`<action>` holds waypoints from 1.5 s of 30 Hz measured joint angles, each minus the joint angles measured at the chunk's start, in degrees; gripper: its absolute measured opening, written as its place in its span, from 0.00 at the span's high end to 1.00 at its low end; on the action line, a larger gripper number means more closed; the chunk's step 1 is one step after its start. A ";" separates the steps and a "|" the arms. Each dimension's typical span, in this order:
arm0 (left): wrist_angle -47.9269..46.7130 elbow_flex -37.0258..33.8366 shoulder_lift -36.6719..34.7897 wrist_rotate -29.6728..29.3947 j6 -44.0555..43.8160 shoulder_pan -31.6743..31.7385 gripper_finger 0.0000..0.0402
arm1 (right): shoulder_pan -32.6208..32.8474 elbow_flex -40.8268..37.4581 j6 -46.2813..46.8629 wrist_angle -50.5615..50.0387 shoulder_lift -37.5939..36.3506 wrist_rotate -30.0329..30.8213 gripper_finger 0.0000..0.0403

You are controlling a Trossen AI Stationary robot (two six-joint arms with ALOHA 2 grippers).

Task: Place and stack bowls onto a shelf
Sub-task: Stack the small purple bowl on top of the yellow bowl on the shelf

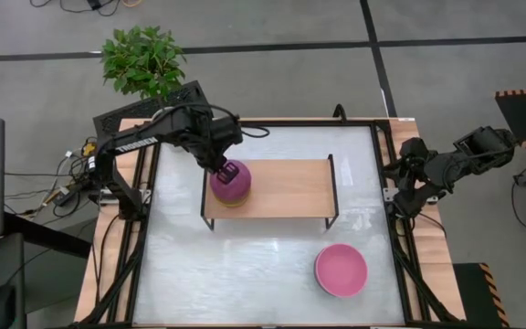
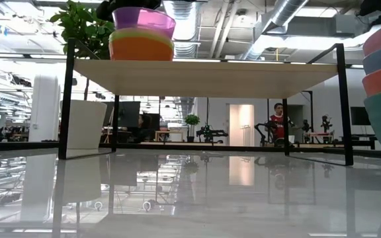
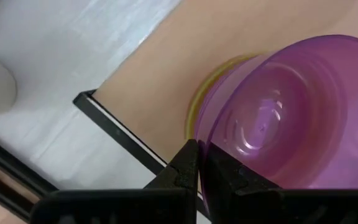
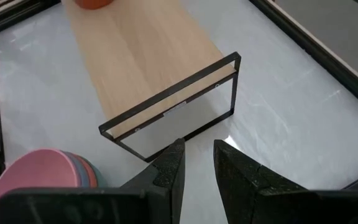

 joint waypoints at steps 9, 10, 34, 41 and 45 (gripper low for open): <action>0.00 0.00 0.12 0.32 3.78 -0.22 0.94 | 0.00 0.00 -0.31 0.00 0.00 0.11 0.72; -0.02 0.00 0.12 0.34 4.15 -0.22 0.91 | 0.00 0.00 -0.31 0.00 -0.02 0.11 0.72; 0.00 5.71 -0.62 6.41 6.30 0.22 0.98 | 0.01 0.00 0.01 0.00 -0.01 0.11 0.72; -0.01 0.84 -0.60 7.17 10.85 1.35 1.00 | 0.00 0.00 0.06 0.00 -0.02 0.02 0.72; -0.02 -3.10 -0.56 7.86 11.51 3.25 1.00 | 0.01 0.00 0.65 0.00 -0.02 -0.06 0.72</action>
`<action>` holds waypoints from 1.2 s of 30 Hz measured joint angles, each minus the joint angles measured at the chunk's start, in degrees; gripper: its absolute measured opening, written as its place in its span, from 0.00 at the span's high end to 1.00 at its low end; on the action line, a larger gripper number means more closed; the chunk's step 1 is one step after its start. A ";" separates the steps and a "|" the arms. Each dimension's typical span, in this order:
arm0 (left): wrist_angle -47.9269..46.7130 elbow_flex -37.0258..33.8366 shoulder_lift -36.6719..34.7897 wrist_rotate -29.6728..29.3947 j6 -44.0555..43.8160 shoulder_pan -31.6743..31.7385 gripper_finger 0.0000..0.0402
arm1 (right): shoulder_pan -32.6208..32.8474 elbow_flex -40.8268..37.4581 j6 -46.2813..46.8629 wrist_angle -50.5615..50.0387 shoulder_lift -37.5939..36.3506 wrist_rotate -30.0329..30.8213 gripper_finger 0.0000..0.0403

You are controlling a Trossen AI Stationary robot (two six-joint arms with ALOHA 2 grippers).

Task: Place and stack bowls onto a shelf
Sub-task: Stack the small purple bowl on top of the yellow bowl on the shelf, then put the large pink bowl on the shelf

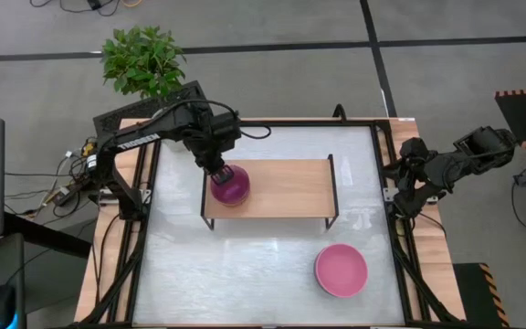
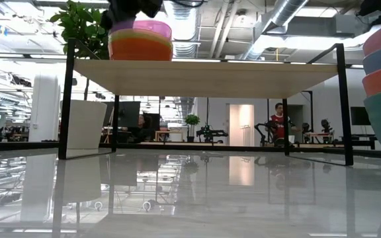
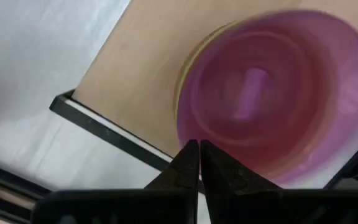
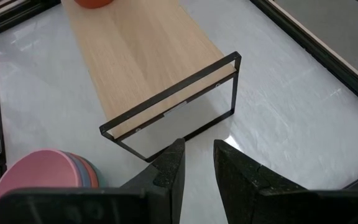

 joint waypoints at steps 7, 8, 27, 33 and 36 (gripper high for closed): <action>0.41 0.30 -0.16 6.50 -2.74 1.44 1.00 | 0.00 0.00 0.85 -0.02 0.00 -0.04 0.72; 0.68 1.30 -0.46 6.88 -4.11 1.08 1.00 | 0.02 0.00 0.85 -0.02 0.02 -0.04 0.72; 47.00 6.25 5.26 -16.09 -11.30 -28.04 1.00 | 0.00 0.02 0.95 -0.04 0.01 -0.11 0.72; 57.08 6.25 12.51 -17.42 -12.91 -32.43 1.00 | 0.03 0.04 2.38 -0.19 1.02 -0.41 0.72; 64.75 6.23 16.71 -17.23 -13.01 -33.92 1.00 | 0.02 0.02 2.36 -0.42 1.30 -0.44 0.72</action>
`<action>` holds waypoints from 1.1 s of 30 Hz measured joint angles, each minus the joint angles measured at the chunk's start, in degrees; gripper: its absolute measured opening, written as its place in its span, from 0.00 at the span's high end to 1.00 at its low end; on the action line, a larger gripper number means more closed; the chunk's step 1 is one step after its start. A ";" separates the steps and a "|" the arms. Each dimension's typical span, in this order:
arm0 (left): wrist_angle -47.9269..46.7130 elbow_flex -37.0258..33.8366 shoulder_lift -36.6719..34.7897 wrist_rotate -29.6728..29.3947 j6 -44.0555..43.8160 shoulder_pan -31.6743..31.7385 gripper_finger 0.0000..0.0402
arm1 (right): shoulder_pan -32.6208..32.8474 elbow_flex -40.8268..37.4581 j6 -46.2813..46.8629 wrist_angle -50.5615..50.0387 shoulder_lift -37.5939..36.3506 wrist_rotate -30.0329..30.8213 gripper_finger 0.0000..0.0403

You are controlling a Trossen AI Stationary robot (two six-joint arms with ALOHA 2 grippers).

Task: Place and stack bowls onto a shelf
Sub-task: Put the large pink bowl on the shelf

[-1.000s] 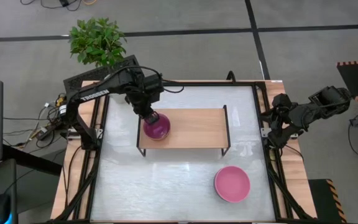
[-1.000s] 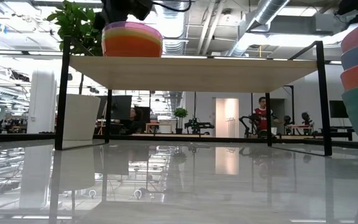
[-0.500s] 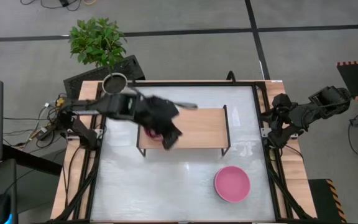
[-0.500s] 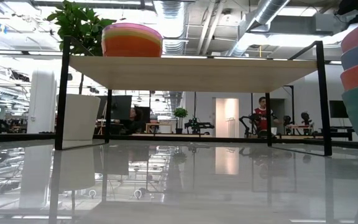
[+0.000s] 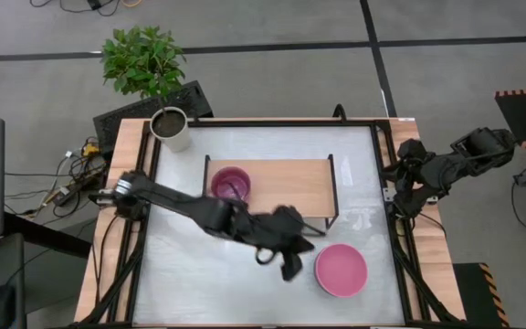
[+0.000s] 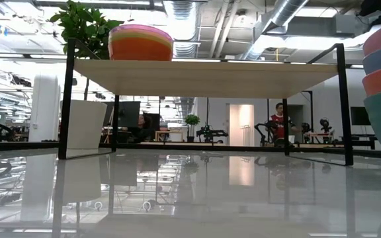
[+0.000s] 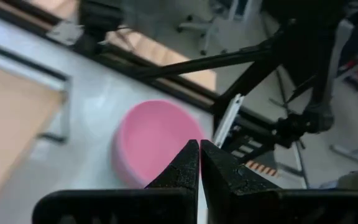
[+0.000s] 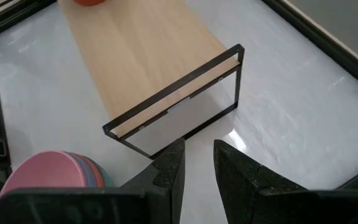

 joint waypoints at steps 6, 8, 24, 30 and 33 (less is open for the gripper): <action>11.43 0.00 8.51 -2.64 -3.50 -0.96 1.00 | 0.02 0.00 -0.26 -0.04 0.28 0.02 0.72; 13.00 0.00 10.69 -4.43 -4.74 -0.94 1.00 | 0.02 0.00 -0.28 -0.04 0.27 0.02 0.72; 12.10 -0.02 15.51 -16.17 -0.84 -2.63 0.97 | 0.02 0.00 0.88 -0.04 0.23 0.13 0.72; 9.58 0.00 16.03 -13.99 1.53 -2.97 0.81 | 0.02 -0.02 3.08 -0.01 0.23 0.15 0.72; 8.13 0.00 15.99 -13.38 2.40 -2.68 0.72 | 0.02 -0.04 3.61 0.00 0.23 0.15 0.72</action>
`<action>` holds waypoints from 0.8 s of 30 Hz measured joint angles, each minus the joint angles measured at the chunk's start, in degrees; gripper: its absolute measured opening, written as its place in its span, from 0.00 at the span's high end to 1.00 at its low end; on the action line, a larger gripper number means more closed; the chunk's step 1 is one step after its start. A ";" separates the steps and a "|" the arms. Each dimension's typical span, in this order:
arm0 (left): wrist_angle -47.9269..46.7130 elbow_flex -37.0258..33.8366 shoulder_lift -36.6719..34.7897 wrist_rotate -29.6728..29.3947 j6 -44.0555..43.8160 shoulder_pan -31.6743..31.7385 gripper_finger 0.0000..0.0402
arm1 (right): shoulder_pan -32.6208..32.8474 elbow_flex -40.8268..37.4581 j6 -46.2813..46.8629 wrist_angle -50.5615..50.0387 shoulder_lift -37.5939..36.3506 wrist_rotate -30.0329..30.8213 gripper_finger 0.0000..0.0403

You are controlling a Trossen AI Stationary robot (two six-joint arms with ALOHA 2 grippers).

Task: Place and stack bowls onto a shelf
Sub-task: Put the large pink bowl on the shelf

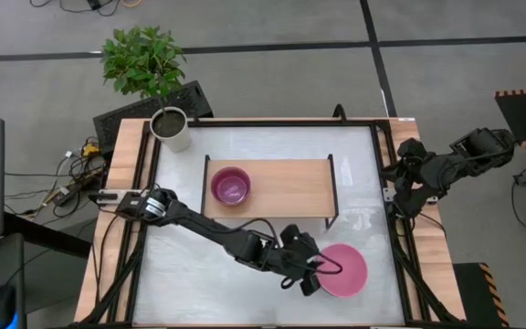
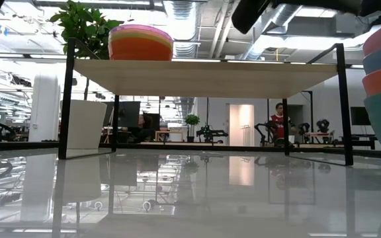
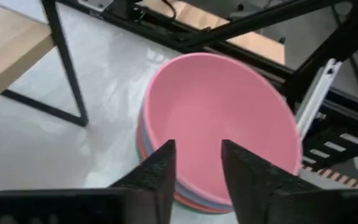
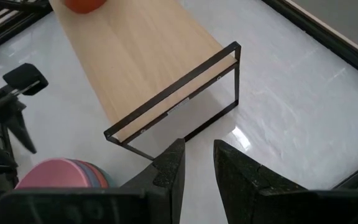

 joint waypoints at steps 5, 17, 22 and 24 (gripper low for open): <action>-1.21 0.00 -0.04 0.02 -5.05 0.93 0.59 | 0.00 0.00 0.02 0.11 0.02 0.04 0.72; -3.67 0.04 0.96 -2.28 -10.37 0.97 0.56 | -0.02 0.00 0.02 0.43 0.02 0.22 0.72; -1.72 0.03 3.61 -1.05 -13.10 0.97 0.56 | -0.04 0.00 0.02 0.42 0.04 0.22 0.72; -1.89 0.02 3.76 -1.23 -14.03 0.96 0.56 | -0.04 0.00 0.00 0.42 0.04 0.24 0.72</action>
